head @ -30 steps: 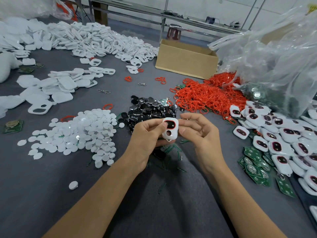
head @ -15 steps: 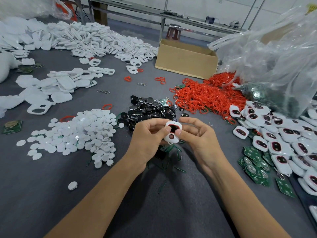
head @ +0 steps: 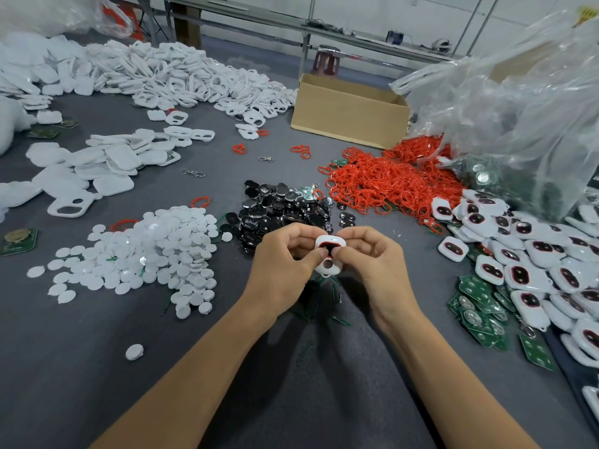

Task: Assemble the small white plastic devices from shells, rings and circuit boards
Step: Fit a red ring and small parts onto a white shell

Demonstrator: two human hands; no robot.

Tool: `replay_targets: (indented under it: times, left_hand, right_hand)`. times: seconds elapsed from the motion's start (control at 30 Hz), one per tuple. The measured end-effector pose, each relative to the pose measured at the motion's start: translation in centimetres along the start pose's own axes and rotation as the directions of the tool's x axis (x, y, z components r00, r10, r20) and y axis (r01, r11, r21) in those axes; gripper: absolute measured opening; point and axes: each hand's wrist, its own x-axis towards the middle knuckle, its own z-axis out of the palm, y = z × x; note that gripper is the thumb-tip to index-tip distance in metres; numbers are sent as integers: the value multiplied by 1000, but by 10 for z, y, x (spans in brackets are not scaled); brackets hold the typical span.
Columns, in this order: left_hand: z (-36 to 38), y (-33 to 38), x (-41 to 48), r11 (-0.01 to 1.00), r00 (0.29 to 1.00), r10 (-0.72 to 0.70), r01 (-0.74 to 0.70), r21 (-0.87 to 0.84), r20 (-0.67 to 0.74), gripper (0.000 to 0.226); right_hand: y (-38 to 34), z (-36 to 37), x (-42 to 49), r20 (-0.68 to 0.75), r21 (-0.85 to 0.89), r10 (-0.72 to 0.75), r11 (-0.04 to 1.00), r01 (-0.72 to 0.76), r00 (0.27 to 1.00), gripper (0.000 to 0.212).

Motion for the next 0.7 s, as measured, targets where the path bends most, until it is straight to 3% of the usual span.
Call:
replay_targets:
  times: [0.2, 0.33, 0.7]
  left_hand:
    - [1, 2, -2, 999, 999, 32, -33, -8, -17, 24]
    - [-2, 3, -1, 999, 1000, 11, -11, -45, 3, 26]
    - [-7, 8, -1, 900, 986, -127, 159, -406, 104, 20]
  right_hand:
    - [-2, 3, 1, -58, -43, -45, 998, 43, 997, 23]
    - [-3, 3, -1, -16, -10, -80, 997, 79, 997, 31]
    - [-12, -9, 3, 116, 16, -80, 997, 78, 990, 49]
